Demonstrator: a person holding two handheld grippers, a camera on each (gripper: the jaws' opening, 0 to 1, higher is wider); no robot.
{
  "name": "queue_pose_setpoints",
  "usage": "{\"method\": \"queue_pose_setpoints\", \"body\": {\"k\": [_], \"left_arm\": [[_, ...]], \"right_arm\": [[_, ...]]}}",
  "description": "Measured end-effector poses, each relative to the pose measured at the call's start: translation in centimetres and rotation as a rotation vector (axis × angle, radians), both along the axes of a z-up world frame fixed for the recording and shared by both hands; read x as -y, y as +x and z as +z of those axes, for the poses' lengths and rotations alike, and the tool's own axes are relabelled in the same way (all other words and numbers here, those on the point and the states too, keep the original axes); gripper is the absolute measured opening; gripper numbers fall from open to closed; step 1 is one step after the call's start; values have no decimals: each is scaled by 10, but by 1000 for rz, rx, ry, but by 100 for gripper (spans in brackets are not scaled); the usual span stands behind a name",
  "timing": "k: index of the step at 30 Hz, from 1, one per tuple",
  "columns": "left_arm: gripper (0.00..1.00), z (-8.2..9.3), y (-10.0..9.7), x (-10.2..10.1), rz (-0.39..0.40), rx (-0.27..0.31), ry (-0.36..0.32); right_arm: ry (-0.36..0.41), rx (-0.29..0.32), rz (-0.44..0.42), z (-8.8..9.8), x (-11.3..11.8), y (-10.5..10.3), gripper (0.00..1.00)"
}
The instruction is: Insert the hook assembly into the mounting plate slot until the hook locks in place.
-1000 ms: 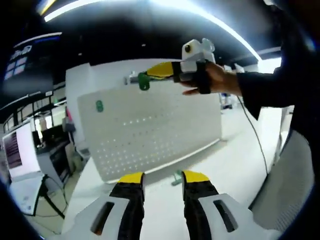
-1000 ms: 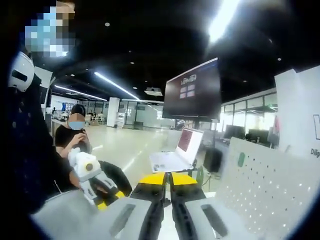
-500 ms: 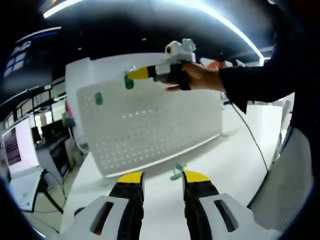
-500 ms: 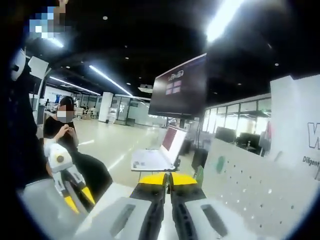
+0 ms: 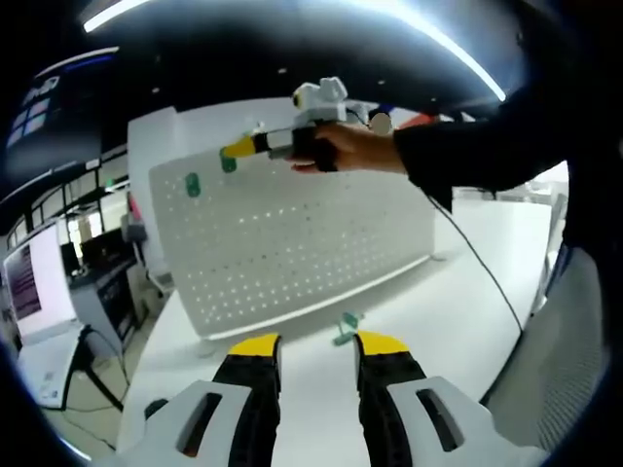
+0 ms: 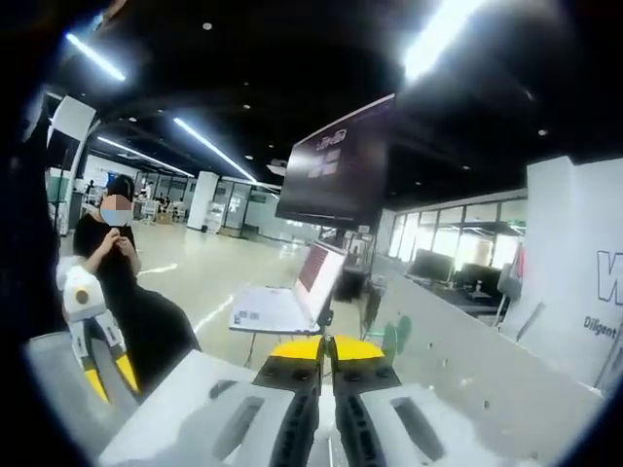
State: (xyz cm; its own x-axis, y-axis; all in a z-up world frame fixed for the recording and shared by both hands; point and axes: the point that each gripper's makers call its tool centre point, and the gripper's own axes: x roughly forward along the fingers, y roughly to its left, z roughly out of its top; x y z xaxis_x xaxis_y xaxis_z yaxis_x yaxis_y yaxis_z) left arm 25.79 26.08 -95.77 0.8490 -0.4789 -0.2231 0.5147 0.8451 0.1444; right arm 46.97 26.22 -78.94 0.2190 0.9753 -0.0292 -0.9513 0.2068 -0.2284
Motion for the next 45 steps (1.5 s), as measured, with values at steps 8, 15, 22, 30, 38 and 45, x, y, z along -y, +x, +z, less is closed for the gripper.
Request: {"method": "queue_pose_setpoints", "body": {"k": [8, 15, 22, 30, 38, 45], "left_arm": [[29, 0, 2, -4, 15, -1, -2], [29, -1, 3, -5, 19, -6, -1], [29, -2, 4, -6, 22, -11, -1], [29, -2, 4, -8, 31, -12, -2], [28, -5, 5, -8, 30, -21, 7], [27, -5, 5, -8, 33, -21, 13]], "right_arm": [[16, -14, 0, -5, -11, 14, 1], [24, -2, -7, -4, -13, 29, 1], [30, -11, 12, -6, -13, 38, 1], [27, -2, 36, -3, -15, 37, 1], [18, 10, 55, -4, -12, 30, 1], [8, 27, 49, -6, -11, 27, 1]]}}
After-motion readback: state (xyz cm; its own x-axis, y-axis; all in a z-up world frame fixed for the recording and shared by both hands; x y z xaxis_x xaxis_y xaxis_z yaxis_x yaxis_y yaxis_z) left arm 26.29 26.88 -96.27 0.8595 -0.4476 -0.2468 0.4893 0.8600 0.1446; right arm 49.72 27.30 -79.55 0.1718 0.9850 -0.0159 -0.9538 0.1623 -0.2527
